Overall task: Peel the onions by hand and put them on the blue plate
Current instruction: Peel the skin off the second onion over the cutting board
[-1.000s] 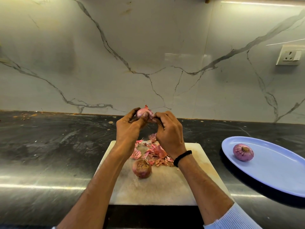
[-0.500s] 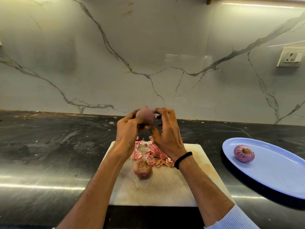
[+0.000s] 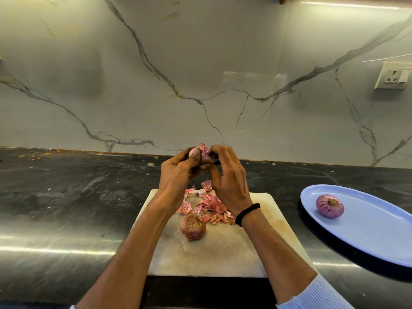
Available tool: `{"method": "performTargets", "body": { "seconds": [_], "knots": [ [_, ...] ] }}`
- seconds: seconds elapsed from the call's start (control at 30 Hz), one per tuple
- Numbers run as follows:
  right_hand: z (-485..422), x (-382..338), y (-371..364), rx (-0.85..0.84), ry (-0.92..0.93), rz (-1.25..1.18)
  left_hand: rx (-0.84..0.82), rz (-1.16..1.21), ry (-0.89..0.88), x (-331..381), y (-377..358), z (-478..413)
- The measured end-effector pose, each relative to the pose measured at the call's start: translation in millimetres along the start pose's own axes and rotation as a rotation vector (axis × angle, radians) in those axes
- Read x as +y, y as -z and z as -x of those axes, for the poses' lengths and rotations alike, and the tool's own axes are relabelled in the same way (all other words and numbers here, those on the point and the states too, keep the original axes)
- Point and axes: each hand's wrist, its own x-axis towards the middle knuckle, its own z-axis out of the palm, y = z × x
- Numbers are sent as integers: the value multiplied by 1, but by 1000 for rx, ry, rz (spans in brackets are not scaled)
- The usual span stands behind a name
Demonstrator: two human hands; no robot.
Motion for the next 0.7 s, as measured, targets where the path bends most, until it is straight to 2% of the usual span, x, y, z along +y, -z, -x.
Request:
{"method": "performTargets", "body": {
  "seconds": [0.57, 0.7],
  "knots": [
    [-3, -2, 4, 4, 49, 51, 35, 15, -6, -2, -2, -1],
    [-2, -5, 4, 31, -16, -29, 37, 34, -17, -1, -2, -2]
  ]
}}
